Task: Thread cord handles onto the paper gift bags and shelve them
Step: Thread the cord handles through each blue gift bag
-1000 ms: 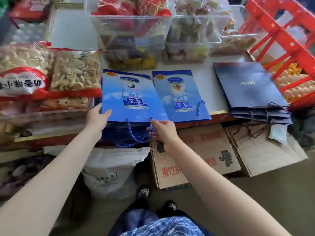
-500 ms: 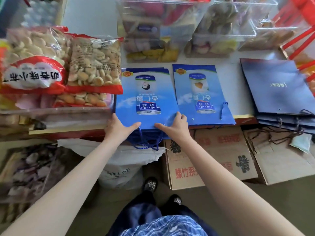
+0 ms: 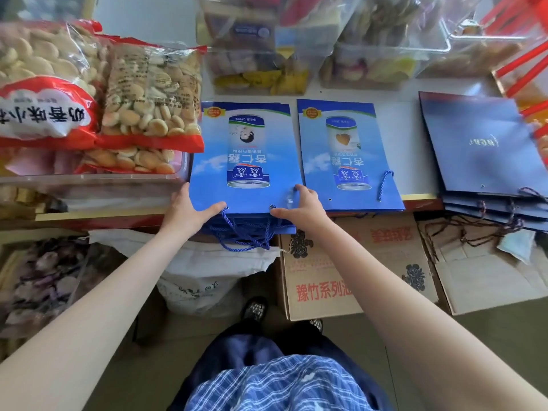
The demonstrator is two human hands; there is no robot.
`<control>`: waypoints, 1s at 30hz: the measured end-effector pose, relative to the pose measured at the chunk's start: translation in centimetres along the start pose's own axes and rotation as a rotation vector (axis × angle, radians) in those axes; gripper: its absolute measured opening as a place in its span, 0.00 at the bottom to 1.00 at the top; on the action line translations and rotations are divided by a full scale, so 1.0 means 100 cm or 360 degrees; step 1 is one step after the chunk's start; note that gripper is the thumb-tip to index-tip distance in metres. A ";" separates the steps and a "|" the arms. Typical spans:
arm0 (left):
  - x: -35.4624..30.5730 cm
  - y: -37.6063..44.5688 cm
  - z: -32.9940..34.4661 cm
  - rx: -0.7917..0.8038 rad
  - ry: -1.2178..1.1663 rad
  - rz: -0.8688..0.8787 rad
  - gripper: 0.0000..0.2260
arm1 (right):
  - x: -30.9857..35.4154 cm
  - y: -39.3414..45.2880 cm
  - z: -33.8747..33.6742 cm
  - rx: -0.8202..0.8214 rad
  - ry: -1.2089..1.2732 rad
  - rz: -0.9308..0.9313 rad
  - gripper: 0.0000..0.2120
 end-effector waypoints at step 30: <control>-0.164 -0.041 0.162 -0.0173 0.0786 0.0546 0.12 | -0.156 -0.037 -0.170 -0.0484 -0.0954 -0.0381 0.12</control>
Point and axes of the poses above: each hand's wrist, its own y-axis towards the middle knuckle, its own z-axis out of the palm, x = y × z, the point moved 3 cm from there along y, towards the middle knuckle, and after that the axes turned 13 degrees about x, right-handed, at the moved point
